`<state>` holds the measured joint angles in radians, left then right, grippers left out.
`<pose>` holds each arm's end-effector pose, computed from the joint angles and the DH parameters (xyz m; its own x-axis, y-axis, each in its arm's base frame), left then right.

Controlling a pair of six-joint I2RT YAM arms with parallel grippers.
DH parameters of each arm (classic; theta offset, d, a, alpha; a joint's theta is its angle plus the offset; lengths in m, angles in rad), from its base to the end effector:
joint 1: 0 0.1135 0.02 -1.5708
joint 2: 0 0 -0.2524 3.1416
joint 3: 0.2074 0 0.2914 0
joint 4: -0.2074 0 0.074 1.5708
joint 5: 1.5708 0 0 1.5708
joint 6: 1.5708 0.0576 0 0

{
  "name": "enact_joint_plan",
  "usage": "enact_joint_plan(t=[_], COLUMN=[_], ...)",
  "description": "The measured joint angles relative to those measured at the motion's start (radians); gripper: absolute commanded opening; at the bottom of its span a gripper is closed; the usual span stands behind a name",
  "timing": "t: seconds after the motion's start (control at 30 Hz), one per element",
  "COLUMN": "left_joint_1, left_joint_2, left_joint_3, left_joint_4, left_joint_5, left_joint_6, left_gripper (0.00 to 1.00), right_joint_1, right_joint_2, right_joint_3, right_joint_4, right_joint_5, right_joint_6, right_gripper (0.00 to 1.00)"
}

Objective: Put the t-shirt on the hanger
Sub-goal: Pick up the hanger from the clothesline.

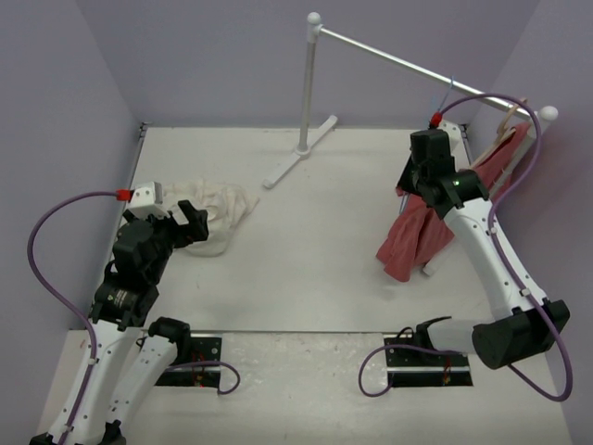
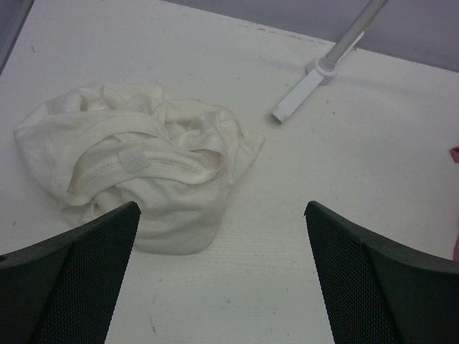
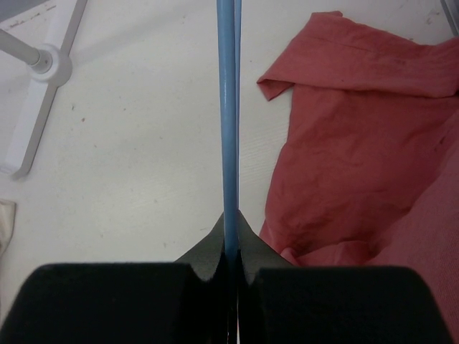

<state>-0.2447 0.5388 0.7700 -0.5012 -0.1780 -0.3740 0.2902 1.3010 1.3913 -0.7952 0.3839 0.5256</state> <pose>0.1898 -0.0369 0.3319 -0.2675 -0.3038 -0.9144 -0.0267 0.9510 -0.3081 0.3208 0.0733 0.3597 -0.5330 0.3263 -0.7806 0.3185 0.9322 0.1722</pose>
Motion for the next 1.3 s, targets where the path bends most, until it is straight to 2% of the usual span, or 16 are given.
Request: enact_joint_plan(t=[0.23,0.67,1.03,1.3], left_joint_1=[0.000,0.000,0.000,0.000], left_joint_2=[0.002,0.029,0.055,0.138], left_joint_3=[0.000,0.000,0.000,0.020], left_joint_4=[0.000,-0.001,-0.009,-0.097], left_joint_5=[0.000,-0.013,-0.072,-0.244], left_joint_6=[0.000,0.000,-0.005,-0.121], left_gripper=[1.00,1.00,1.00,1.00], right_joint_1=[0.016,0.052,0.061,0.088], right_joint_2=[-0.014,-0.168,-0.353,-0.460], right_joint_3=[0.030,0.056,0.017,-0.099], right_joint_4=[-0.020,-0.025,-0.028,-0.029], right_joint_5=[-0.012,-0.045,-0.366,-0.530], right_joint_6=[-0.040,-0.152,-0.239,-0.238], right_gripper=[0.00,0.00,0.00,0.00])
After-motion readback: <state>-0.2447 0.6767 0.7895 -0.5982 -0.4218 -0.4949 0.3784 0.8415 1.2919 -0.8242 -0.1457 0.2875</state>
